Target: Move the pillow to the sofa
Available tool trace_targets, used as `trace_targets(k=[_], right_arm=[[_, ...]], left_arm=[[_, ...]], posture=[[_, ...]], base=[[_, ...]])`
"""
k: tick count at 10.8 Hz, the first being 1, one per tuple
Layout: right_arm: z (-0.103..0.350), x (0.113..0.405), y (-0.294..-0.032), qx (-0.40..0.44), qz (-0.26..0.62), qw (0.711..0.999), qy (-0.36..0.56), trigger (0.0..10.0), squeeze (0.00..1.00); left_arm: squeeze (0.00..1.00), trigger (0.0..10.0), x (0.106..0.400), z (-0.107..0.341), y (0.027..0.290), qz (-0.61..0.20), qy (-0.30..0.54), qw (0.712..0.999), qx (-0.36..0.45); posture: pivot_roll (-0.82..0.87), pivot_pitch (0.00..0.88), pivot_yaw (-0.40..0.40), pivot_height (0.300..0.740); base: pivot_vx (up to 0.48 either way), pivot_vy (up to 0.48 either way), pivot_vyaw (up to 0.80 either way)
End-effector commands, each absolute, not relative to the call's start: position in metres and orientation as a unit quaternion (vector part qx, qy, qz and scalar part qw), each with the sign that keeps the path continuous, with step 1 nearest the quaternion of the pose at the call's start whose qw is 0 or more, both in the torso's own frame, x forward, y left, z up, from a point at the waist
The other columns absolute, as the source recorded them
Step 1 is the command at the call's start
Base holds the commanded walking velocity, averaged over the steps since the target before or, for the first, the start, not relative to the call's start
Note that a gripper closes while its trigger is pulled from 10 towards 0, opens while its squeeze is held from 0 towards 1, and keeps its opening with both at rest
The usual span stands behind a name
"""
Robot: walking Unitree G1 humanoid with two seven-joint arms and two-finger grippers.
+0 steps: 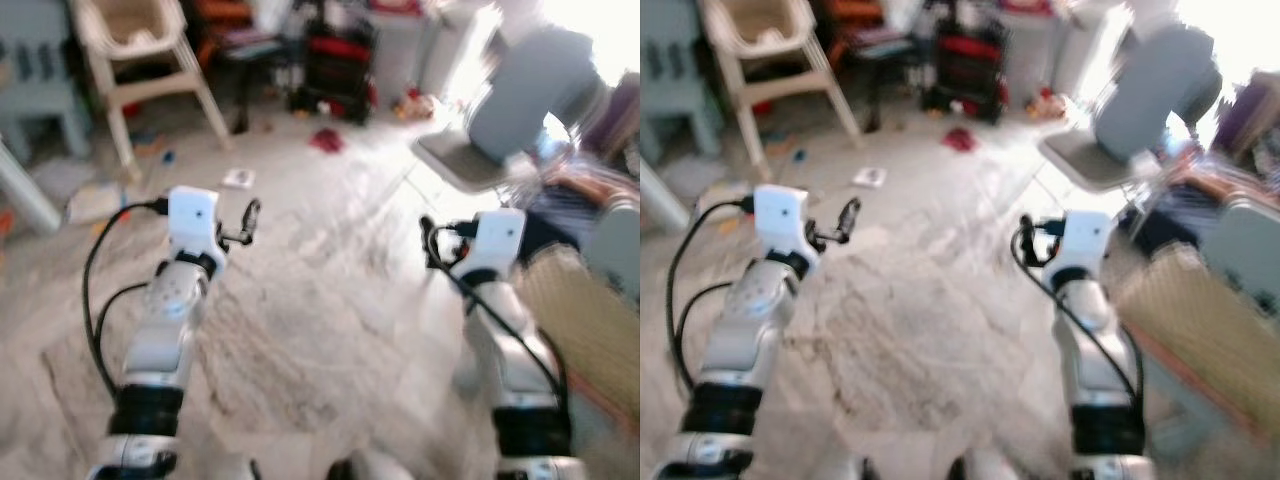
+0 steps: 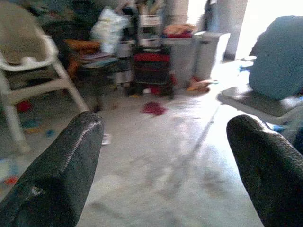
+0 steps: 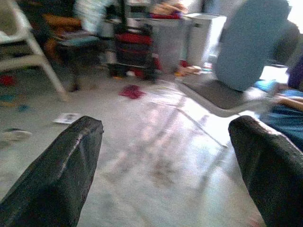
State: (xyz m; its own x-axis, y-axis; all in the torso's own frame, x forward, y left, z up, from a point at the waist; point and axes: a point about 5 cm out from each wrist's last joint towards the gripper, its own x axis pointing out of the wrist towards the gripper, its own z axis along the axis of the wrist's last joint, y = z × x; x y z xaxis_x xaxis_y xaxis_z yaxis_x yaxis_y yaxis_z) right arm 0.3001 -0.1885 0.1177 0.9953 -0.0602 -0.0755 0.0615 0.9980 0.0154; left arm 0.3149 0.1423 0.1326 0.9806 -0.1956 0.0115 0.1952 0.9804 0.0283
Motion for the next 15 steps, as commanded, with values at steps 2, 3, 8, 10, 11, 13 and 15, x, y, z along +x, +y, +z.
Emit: trace_targets(k=[2, 3, 8, 10, 11, 13, 15], right_arm=[[0.1228, 0.3017, -0.1891, 0.012, -0.034, 0.999, 0.032, 10.0, 0.00], [0.1227, 0.3020, -0.1891, 0.012, -0.035, 0.999, 0.033, 10.0, 0.00], [0.1227, 0.3023, -0.1892, 0.011, -0.037, 0.999, 0.036, 10.0, 0.00], [0.1225, 0.3024, -0.1893, 0.010, -0.038, 0.999, 0.037, 10.0, 0.00], [0.1226, 0.3024, -0.1893, 0.010, -0.038, 0.999, 0.037, 10.0, 0.00], [0.1230, 0.3020, -0.1892, 0.011, -0.039, 0.999, 0.036, 10.0, 0.00], [0.1225, 0.3011, -0.1889, 0.012, -0.038, 0.999, 0.035, 10.0, 0.00]], left_arm=[[0.00, 10.0, 0.3163, 0.1339, 0.1405, -0.106, -0.002, 0.994, 0.010], [0.00, 10.0, 0.3169, 0.1333, 0.1412, -0.105, 0.001, 0.994, 0.005], [0.00, 10.0, 0.3172, 0.1332, 0.1418, -0.108, 0.005, 0.994, -0.008], [0.00, 10.0, 0.3167, 0.1337, 0.1414, -0.112, 0.004, 0.994, -0.012], [0.00, 10.0, 0.3165, 0.1338, 0.1413, -0.113, 0.003, 0.993, -0.014], [0.00, 10.0, 0.3161, 0.1338, 0.1413, -0.114, 0.003, 0.993, -0.016], [0.00, 10.0, 0.3154, 0.1328, 0.1419, -0.114, 0.005, 0.993, -0.017]], posture=[[-0.06, 0.000, -0.053, 0.740], [-0.06, 0.000, -0.053, 0.740], [-0.06, 0.000, -0.054, 0.740], [-0.06, 0.000, -0.054, 0.740], [-0.06, 0.000, -0.054, 0.740], [-0.06, 0.000, -0.054, 0.740], [-0.06, 0.000, -0.054, 0.740]], base=[[0.000, 0.000, -0.77], [0.000, 0.000, -0.77], [0.000, 0.000, -0.77], [0.000, 0.000, -0.77], [0.000, 0.000, -0.78], [0.000, 0.000, -0.79], [0.246, 0.000, -0.29]])
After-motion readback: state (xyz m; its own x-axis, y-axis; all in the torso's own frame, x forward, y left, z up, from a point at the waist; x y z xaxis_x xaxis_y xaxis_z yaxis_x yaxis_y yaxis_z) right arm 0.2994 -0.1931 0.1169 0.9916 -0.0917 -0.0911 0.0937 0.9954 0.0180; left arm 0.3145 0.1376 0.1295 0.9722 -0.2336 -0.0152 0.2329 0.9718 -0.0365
